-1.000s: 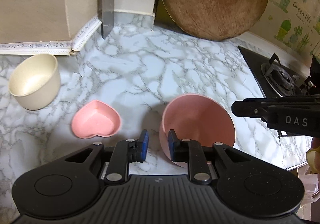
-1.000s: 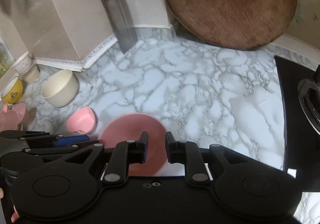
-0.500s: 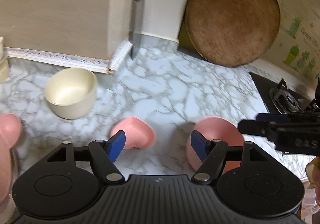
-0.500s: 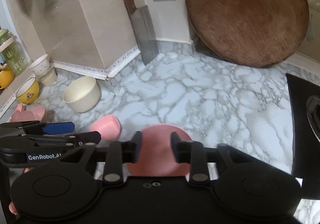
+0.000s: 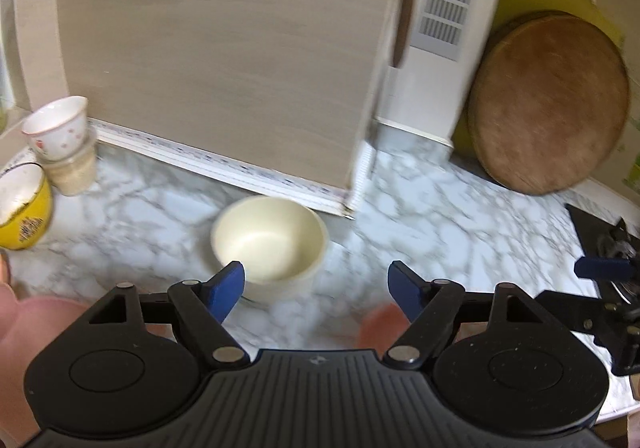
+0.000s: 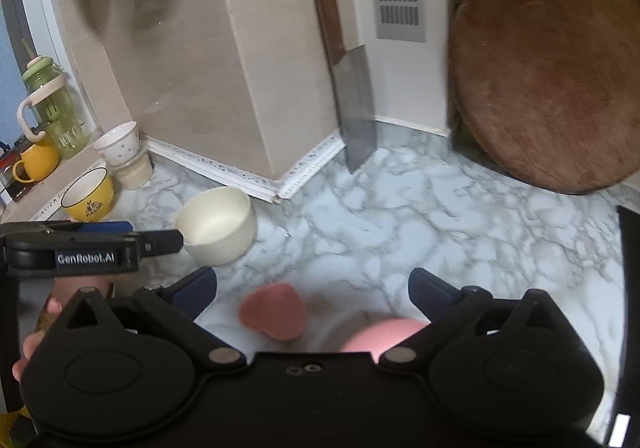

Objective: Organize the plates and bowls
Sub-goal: 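Move both grippers to the cream bowl and close on its rim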

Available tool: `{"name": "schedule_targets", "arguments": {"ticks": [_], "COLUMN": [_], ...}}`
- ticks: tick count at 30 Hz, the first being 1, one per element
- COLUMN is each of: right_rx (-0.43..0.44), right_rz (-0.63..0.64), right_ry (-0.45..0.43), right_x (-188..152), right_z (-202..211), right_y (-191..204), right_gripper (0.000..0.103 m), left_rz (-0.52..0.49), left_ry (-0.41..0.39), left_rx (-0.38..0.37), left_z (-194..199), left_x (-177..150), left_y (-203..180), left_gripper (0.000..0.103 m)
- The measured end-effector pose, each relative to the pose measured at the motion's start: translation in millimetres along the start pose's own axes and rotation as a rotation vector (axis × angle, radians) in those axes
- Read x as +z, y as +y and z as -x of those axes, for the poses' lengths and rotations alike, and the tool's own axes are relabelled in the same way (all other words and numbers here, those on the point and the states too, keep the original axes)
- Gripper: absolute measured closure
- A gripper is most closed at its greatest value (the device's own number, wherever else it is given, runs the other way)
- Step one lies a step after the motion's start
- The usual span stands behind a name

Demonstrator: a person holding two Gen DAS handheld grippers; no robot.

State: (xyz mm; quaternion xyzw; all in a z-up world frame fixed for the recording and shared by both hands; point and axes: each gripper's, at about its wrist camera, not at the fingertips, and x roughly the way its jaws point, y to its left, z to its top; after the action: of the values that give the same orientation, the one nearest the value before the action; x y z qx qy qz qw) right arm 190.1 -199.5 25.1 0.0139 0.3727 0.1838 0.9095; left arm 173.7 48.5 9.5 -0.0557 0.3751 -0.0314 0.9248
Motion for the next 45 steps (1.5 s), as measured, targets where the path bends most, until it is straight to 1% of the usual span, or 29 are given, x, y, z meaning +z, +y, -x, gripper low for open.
{"name": "schedule_targets", "arguments": {"ticks": [5,10,15,17,18,23,25,30,31,35,36,41,43,44,45], "right_rx": [0.015,0.023,0.039,0.058,0.062,0.069,0.075,0.063,0.061,0.054,0.052,0.049,0.047,0.044,0.044], "right_rz": [-0.012,-0.027,-0.087,-0.103,-0.113,-0.119,-0.117,-0.118,-0.117,-0.095,-0.089,-0.091,-0.084,-0.081,-0.078], "right_ry": [0.006,0.045,0.085,0.109,0.118,0.179,0.194,0.231,0.237,0.256,0.258,0.273,0.282,0.284,0.286], "right_x": [17.6,30.7,39.5,41.9,42.7,45.3,45.4,44.5,43.5,41.2,41.0,41.0,41.2,41.0,41.1], "right_z": [-28.2,-62.3,-94.7,-105.9,-111.5,-139.5,-148.3,-170.4,-173.8,-184.4,-186.3,-193.6,-196.8,-197.8,-198.8], "right_y": [13.8,25.1,32.2,33.8,35.1,44.3,47.9,52.8,53.7,59.4,60.6,62.8,64.6,65.5,66.2], "right_gripper": [0.001,0.001,0.001,0.001,0.001,0.005,0.01,0.016,0.018,0.021,0.025,0.034,0.04,0.041,0.044], "left_rz": [0.011,0.009,0.063,0.065,0.065,0.1,0.103,0.086,0.079,0.054,0.052,0.075,0.075,0.074,0.072], "left_ry": [0.012,0.031,0.075,0.091,0.098,0.151,0.163,0.189,0.188,0.195,0.202,0.224,0.231,0.23,0.229], "left_rx": [0.034,0.067,0.063,0.055,0.062,0.061,0.076,0.108,0.11,0.112,0.113,0.107,0.1,0.103,0.105], "left_z": [-14.5,-36.4,-58.7,-67.5,-71.4,-93.6,-102.4,-121.7,-124.1,-133.6,-136.4,-143.1,-146.2,-147.0,-147.9], "left_x": [15.0,23.3,31.5,33.6,34.0,35.7,36.5,38.6,38.8,38.0,37.9,36.0,35.2,34.6,34.1], "left_y": [21.7,35.0,56.3,62.1,64.0,76.4,80.5,81.5,80.9,77.8,77.5,82.5,84.3,84.3,84.2], "left_gripper": [0.024,0.024,0.024,0.024,0.024,0.024,0.024,0.024,0.024,0.024,0.024,0.025,0.025,0.025,0.028]}}
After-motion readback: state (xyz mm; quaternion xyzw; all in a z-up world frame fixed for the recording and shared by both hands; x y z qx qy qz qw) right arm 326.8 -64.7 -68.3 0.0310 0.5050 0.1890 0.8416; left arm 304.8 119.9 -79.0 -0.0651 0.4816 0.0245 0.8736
